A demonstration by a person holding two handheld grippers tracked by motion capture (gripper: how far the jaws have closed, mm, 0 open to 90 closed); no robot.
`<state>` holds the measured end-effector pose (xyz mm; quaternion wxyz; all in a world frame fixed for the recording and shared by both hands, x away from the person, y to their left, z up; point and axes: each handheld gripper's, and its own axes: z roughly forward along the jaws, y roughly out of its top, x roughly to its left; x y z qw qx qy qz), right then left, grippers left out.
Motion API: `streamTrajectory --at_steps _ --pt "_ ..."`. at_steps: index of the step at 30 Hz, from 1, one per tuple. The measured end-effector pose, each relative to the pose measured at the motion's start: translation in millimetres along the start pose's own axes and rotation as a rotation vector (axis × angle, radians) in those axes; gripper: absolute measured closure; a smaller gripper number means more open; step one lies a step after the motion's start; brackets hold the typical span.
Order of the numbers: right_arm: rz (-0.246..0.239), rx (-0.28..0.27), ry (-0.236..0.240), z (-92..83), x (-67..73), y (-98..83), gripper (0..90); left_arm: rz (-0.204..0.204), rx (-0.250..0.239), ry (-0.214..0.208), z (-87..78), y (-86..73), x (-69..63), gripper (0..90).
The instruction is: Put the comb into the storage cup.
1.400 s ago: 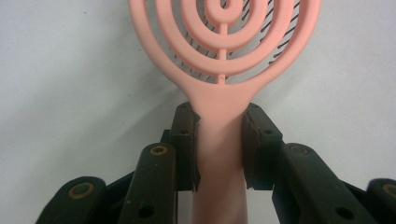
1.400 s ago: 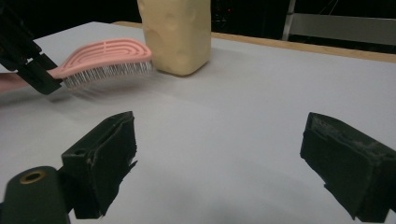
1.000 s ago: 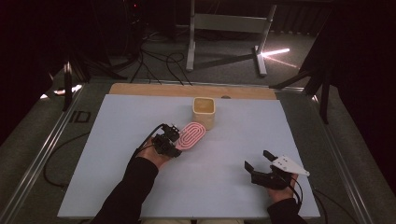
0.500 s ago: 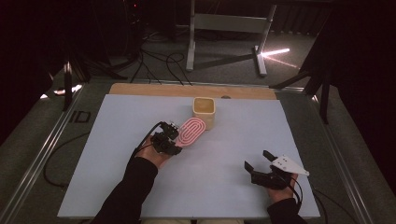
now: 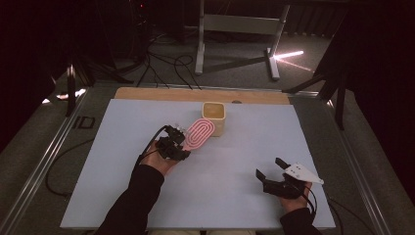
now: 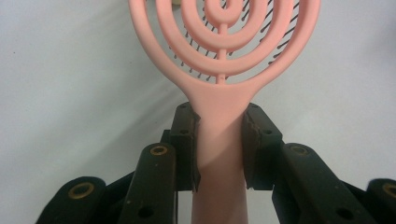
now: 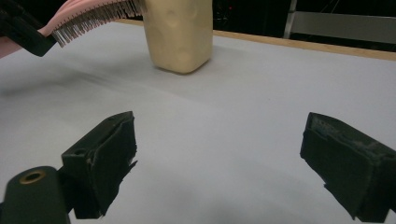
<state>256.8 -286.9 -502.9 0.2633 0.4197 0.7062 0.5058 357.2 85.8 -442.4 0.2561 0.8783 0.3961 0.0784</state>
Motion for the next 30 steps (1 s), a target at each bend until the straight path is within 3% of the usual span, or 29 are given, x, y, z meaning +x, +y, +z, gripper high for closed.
streamTrajectory --at_steps 30 --pt "0.007 0.006 0.007 -0.2 0.0 0.2 10.6 -0.037 -0.190 0.063 -17.8 -6.4 1.4 70.0"
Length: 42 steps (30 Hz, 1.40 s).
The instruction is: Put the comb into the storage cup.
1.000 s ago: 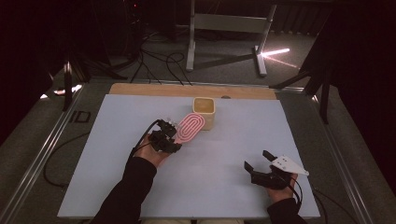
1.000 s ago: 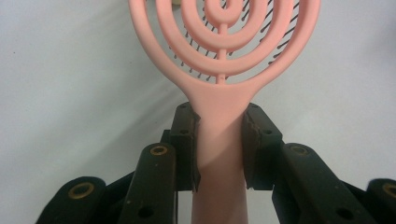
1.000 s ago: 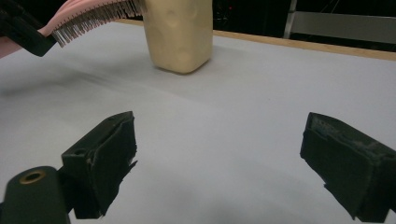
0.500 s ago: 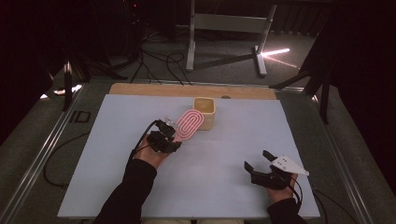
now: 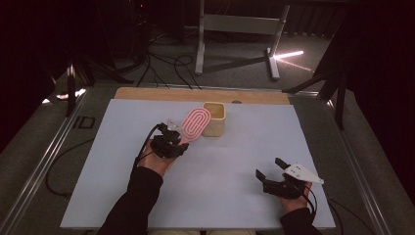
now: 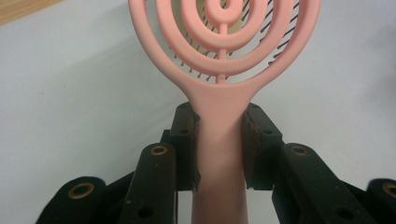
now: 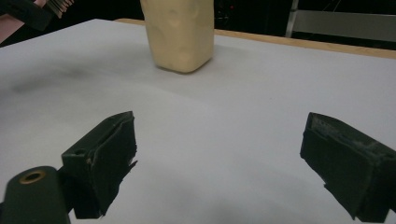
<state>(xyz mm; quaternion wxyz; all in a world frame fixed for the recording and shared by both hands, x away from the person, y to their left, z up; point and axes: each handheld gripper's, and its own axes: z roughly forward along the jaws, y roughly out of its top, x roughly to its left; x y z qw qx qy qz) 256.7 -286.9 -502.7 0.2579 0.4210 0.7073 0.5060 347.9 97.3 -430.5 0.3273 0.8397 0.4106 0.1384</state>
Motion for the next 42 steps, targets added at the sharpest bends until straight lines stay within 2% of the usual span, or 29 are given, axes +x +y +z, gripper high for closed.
streamTrajectory --at_steps 5,8,10,13,19,25,31,38,42 --pt "0.010 0.011 0.021 1.1 0.0 0.0 10.6 -0.006 -0.043 0.012 -3.5 0.0 -0.1 70.1" --pt "0.020 0.032 0.058 3.5 -0.5 -0.6 10.6 -0.005 -0.062 0.014 -5.2 0.2 0.5 70.0" --pt "0.019 0.037 0.063 4.1 -0.1 -0.7 10.5 -0.008 -0.073 0.018 -6.2 0.0 0.5 70.0" --pt "0.021 0.031 0.093 4.4 1.2 0.6 12.9 -0.005 -0.090 0.019 -7.8 -0.7 0.9 70.0" --pt "0.054 0.036 0.130 3.5 1.0 8.3 13.1 -0.003 -0.098 0.020 -6.2 -2.2 1.1 70.0" --pt "0.046 0.050 0.134 5.8 3.1 17.0 9.3 0.013 -0.112 0.017 -5.6 -3.2 -0.8 70.0" --pt "0.071 0.062 0.163 6.9 1.8 29.0 9.1 0.014 -0.118 0.024 -5.8 -3.3 -0.7 70.0" --pt "0.079 0.066 0.201 12.3 1.7 39.1 9.2 0.024 -0.129 0.023 -5.0 -2.9 -2.0 70.0" --pt "0.082 0.070 0.208 15.4 3.8 46.9 9.1 0.030 -0.132 0.014 -4.5 -2.8 -2.2 70.0"
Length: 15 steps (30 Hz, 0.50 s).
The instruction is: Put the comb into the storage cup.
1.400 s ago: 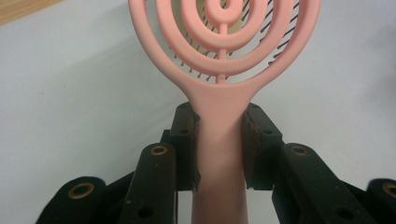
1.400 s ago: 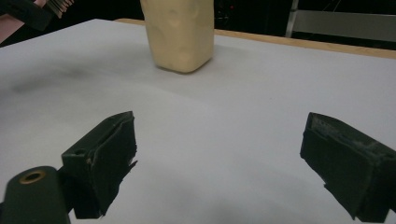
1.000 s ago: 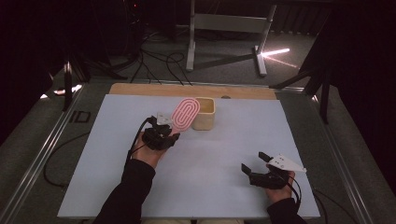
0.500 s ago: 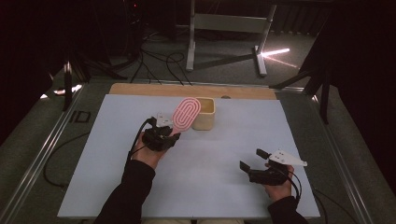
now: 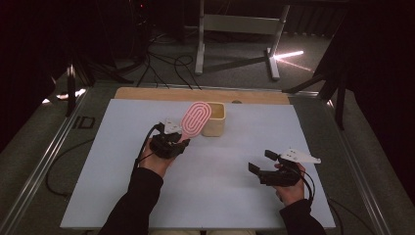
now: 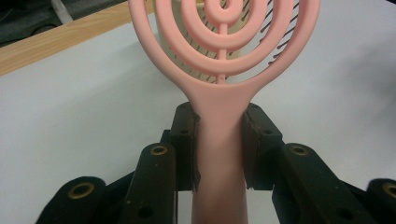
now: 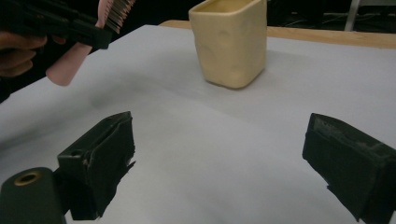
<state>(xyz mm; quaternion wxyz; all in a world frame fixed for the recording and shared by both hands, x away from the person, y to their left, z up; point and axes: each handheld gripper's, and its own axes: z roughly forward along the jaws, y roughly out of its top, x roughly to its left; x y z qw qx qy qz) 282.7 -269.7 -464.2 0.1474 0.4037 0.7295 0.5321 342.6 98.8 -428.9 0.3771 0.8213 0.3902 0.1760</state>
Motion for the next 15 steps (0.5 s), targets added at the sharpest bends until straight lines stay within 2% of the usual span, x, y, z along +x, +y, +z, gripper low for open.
streamTrajectory --at_steps 12,15 --pt "-0.022 0.022 0.017 13.2 9.6 28.0 9.0 0.023 -0.038 -0.015 -2.6 1.0 -3.7 70.0" --pt "-0.007 0.016 0.031 15.7 10.2 33.3 8.8 0.030 -0.047 -0.019 -3.1 1.5 -4.5 70.0"
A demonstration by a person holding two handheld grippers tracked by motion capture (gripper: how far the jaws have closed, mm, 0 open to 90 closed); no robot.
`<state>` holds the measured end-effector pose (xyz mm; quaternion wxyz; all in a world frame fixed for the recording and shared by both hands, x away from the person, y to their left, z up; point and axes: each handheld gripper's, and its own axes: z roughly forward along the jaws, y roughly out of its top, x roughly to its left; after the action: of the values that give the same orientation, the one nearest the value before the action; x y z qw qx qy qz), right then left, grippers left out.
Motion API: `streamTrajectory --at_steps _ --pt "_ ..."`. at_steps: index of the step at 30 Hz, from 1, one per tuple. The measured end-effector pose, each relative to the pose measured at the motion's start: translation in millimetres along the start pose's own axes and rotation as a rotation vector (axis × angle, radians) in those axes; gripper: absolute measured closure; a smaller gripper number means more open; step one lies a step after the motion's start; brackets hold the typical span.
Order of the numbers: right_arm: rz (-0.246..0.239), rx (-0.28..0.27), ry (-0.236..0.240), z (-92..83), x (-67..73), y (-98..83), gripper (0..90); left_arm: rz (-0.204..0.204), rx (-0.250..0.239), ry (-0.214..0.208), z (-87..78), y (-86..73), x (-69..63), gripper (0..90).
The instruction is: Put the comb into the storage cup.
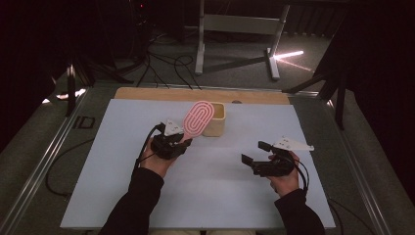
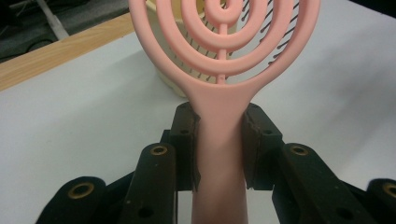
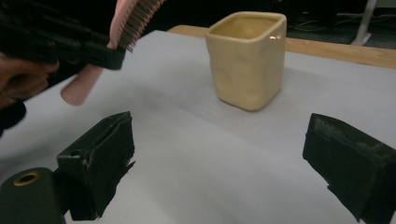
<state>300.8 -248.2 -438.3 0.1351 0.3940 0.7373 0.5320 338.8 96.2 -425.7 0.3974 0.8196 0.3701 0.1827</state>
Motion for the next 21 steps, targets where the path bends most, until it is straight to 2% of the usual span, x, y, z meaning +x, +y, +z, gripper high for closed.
streamTrajectory --at_steps 4,7,21 --pt "0.038 -0.026 0.033 2.7 -1.9 7.4 8.7 0.017 -0.016 -0.007 -0.5 0.8 -2.4 70.0" --pt "0.060 -0.019 0.047 6.2 -3.3 11.4 8.7 0.030 -0.027 -0.015 -1.0 1.5 -4.0 70.0" --pt "0.044 -0.007 0.095 25.6 9.6 36.0 8.7 0.066 -0.057 -0.037 4.2 1.3 -16.0 69.9"
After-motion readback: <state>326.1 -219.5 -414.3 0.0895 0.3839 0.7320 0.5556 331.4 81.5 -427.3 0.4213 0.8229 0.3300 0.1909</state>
